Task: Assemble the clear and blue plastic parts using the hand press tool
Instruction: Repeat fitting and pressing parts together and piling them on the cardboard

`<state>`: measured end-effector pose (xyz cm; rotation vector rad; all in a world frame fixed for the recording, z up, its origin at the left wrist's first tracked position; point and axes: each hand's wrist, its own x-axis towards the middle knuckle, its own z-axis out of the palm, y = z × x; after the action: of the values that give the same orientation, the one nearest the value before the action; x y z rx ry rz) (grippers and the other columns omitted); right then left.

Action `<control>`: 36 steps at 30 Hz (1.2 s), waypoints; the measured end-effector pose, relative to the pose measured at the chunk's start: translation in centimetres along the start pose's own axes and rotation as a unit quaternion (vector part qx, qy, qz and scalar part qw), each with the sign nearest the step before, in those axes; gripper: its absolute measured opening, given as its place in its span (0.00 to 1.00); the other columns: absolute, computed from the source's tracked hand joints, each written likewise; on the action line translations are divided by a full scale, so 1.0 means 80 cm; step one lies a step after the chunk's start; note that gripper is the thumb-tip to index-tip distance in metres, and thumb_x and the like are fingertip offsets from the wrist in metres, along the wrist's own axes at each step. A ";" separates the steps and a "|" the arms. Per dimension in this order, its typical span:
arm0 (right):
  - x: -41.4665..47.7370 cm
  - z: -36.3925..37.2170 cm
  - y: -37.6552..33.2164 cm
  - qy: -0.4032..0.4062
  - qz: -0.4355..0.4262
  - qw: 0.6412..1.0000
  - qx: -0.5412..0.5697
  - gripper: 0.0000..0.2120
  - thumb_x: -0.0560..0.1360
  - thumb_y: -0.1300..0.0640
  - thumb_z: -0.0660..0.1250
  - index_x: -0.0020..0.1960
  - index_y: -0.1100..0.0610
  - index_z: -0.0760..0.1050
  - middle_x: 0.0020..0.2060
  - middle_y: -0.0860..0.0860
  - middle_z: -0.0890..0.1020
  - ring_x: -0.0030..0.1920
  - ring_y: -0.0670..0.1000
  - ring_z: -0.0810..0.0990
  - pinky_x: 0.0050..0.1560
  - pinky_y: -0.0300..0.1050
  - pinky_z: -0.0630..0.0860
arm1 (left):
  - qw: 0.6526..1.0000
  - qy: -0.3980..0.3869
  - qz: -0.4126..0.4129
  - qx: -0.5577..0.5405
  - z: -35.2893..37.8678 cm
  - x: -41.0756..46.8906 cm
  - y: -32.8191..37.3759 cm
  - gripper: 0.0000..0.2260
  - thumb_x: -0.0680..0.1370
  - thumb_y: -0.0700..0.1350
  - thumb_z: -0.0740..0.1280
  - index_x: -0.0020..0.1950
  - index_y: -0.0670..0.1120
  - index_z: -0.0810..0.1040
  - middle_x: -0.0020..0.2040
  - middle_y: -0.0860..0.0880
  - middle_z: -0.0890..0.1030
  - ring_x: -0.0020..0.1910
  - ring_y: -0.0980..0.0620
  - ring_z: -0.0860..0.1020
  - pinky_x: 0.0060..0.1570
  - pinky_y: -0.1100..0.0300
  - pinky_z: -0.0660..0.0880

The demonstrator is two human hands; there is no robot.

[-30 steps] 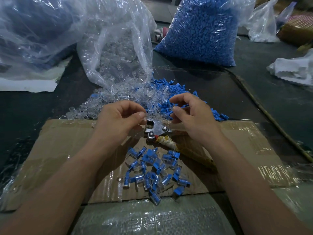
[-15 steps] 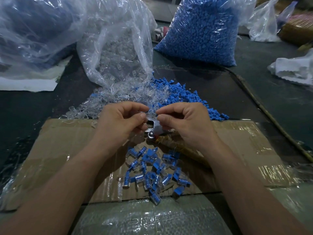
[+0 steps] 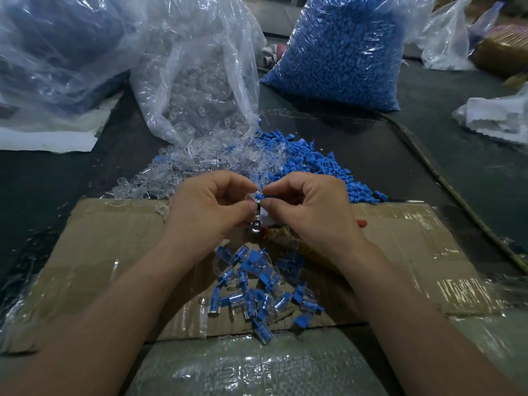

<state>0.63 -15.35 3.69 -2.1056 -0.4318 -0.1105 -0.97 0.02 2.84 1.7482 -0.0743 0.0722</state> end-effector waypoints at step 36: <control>-0.003 -0.004 0.002 -0.013 -0.084 0.994 0.063 0.13 0.65 0.65 0.74 0.48 0.54 0.79 0.39 0.42 0.80 0.40 0.42 0.82 0.42 0.35 0.79 | 0.972 -0.082 -0.082 -0.204 -0.007 0.004 0.004 0.06 0.63 0.38 0.67 0.38 0.39 0.77 0.28 0.42 0.80 0.25 0.50 0.79 0.25 0.64 0.77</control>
<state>0.48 -15.73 3.68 -1.9470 -0.6172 -0.1501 -0.66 0.55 3.28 1.3401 -0.0596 -0.1982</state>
